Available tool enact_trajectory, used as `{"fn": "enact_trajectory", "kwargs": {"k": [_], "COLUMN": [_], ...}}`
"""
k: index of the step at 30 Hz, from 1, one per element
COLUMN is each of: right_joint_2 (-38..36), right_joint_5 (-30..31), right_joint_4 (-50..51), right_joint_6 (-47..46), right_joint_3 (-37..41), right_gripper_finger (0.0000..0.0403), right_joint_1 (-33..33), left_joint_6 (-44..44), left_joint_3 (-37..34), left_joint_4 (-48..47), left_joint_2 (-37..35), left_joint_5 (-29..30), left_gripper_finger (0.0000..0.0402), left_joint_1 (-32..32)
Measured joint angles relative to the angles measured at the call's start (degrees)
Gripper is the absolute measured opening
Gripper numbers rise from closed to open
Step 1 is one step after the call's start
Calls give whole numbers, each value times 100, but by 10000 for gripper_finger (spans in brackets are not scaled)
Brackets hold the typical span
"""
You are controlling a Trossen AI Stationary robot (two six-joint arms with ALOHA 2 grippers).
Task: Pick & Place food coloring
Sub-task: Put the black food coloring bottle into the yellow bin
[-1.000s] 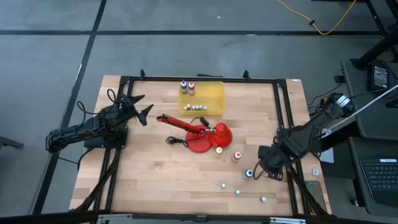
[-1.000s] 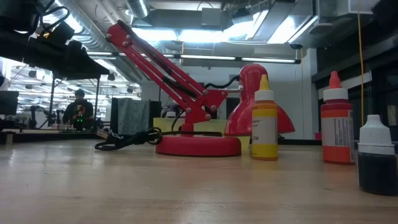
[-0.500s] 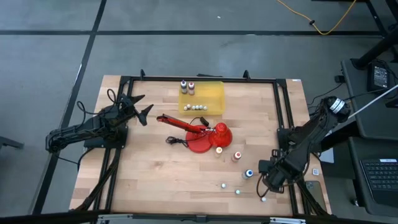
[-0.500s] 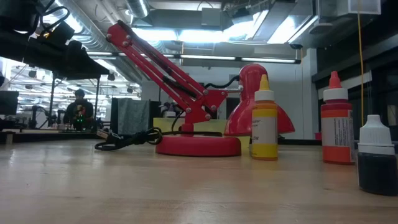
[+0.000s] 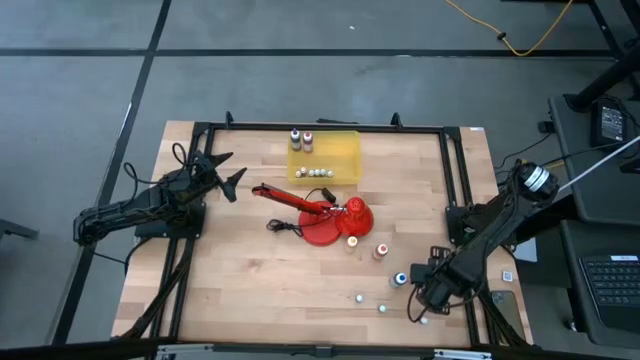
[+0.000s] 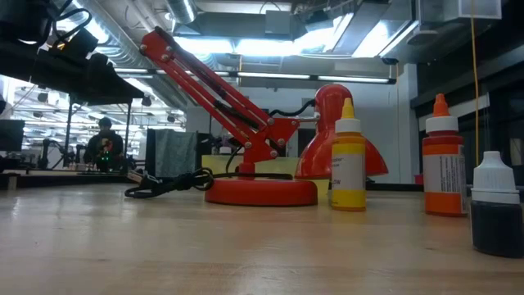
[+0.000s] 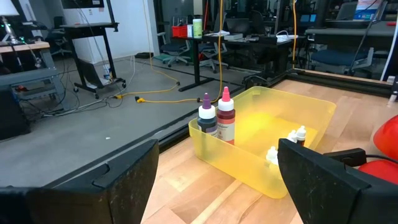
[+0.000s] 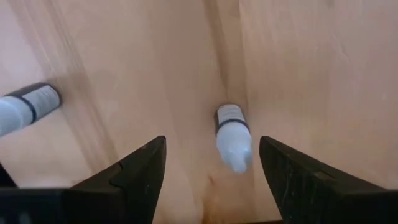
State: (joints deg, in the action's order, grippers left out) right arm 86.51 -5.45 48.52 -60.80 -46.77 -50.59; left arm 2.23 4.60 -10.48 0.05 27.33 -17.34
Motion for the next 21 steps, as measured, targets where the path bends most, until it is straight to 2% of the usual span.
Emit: {"fn": "enact_trajectory", "kwargs": {"k": [7, 10, 21], "right_joint_2": [122, 122, 120], "right_joint_5": [0, 32, 33], "right_joint_4": [-68, -68, -72], "right_joint_6": [-23, -25, -25], "right_joint_3": [32, 32, 32], "right_gripper_finger": [259, 245, 114], "right_joint_1": [2, 2, 2], "left_joint_6": [1, 1, 1], "left_joint_3": [0, 0, 0], "left_joint_4": [0, 0, 0], "left_joint_2": [0, 0, -1], "left_joint_5": [0, 0, 1], "left_gripper_finger": [319, 319, 319], "left_joint_1": [0, -1, -1]}}
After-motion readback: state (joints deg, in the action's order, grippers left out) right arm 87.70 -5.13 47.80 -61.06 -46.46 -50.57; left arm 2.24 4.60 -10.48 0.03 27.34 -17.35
